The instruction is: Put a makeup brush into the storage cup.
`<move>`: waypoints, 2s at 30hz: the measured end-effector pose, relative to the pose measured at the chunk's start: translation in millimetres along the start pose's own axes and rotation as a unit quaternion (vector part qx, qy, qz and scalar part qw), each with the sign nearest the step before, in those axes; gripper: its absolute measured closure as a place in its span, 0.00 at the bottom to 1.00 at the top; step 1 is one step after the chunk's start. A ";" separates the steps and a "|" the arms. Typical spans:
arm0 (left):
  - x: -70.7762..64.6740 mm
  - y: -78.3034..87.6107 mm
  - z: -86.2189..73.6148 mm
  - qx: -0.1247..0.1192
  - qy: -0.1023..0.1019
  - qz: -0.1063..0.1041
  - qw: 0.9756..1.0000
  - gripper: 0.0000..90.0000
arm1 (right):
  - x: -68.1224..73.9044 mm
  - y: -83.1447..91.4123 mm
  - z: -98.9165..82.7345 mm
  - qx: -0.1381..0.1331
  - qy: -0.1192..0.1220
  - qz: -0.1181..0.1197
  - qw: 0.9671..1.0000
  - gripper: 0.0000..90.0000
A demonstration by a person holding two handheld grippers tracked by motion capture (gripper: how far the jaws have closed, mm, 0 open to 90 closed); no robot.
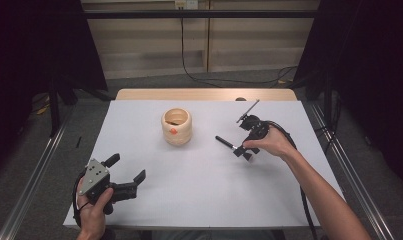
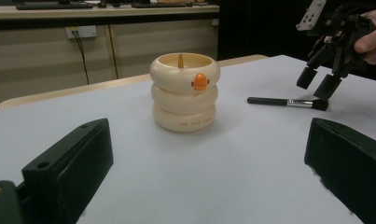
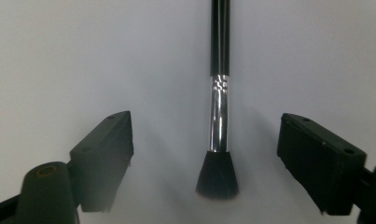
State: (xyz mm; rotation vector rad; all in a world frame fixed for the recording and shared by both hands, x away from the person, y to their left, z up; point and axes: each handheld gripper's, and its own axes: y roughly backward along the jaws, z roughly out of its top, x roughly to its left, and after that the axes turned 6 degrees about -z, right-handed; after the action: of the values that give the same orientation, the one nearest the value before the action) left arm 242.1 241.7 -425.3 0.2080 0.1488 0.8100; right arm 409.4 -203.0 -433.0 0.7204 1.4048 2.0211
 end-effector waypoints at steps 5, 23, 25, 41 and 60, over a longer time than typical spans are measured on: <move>-0.1 0.6 0.2 0.000 -0.003 0.001 1.000 0.01 | -2.6 -5.3 6.0 0.019 -0.001 -0.003 1.000 0.33; 0.1 0.0 -0.6 0.001 -0.002 -0.001 1.000 0.01 | -6.6 -18.6 10.0 0.047 0.023 -0.015 0.999 0.71; 1.0 0.3 -0.8 0.004 -0.004 -0.001 1.000 0.01 | -6.7 -20.6 10.6 0.053 0.021 -0.020 0.998 0.73; 0.6 -0.8 -1.1 0.006 -0.005 0.001 1.000 0.01 | 3.2 -24.5 15.1 0.067 0.041 -0.063 0.995 0.78; 2.7 -0.2 -1.9 0.006 -0.001 0.006 1.000 0.01 | -1.7 -24.5 21.4 0.089 0.020 -0.053 0.994 0.86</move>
State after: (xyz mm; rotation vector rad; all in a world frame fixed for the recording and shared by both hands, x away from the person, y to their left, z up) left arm 243.8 243.8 -427.3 0.2213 0.1516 0.8202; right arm 429.3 -183.5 -449.9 0.6685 1.6274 1.8551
